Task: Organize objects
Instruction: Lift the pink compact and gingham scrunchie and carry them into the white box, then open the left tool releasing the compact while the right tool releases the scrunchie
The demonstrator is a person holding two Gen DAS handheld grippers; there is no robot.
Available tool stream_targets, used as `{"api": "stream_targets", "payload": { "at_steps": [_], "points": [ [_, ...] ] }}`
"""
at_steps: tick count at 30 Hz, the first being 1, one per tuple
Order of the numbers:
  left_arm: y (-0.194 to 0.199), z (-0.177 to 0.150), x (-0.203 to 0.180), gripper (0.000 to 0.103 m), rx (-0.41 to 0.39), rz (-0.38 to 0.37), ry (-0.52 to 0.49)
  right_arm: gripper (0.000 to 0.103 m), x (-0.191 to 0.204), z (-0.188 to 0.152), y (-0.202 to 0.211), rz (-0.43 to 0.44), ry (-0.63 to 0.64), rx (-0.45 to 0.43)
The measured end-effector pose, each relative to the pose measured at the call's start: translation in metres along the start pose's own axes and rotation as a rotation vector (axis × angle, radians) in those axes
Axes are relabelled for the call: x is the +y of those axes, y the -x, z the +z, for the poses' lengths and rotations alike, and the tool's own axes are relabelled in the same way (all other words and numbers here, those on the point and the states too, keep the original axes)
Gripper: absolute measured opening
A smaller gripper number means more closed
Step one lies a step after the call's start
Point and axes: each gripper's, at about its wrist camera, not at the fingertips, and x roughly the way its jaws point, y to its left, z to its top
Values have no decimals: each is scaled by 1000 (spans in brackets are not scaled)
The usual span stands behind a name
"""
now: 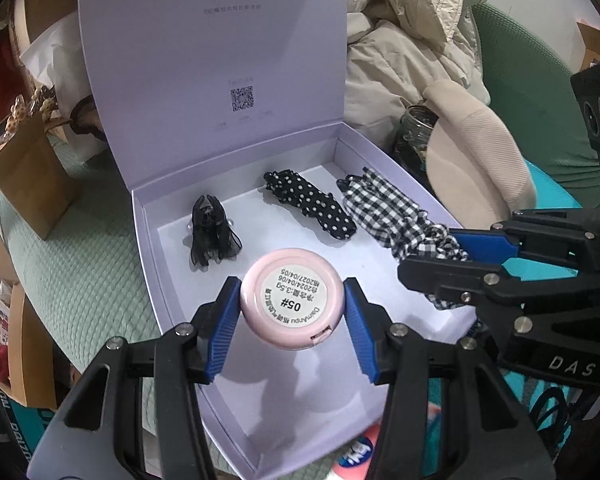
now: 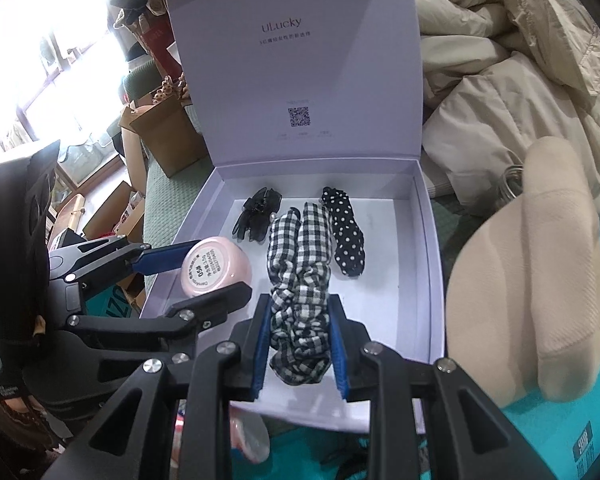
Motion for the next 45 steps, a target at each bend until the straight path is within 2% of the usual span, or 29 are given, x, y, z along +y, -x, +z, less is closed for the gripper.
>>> {"api": "stream_targets", "payload": {
  "at_steps": [7,17,24,27,34,37,45],
  "points": [
    [-18,7,7,49,0,5,11,26,-6,9,-16,-15,-21,6],
    [-40,20,10,50,-8,101,-30,26,-12,21,-35,-66,-18,11],
    [-48,29,17,50,-17,140,-34,26,-16,32,-45,-97,-11,11],
    [-55,35,21,50,13,136,-29,26,-16,36,-48,-110,-6,10],
    [-69,46,30,50,55,189,-27,26,-16,46,-59,-143,17,17],
    [-76,49,34,50,87,182,-18,26,-18,49,-65,-152,23,35],
    [-84,56,36,50,113,175,-36,26,-30,52,-80,-160,10,89]
  ]
}}
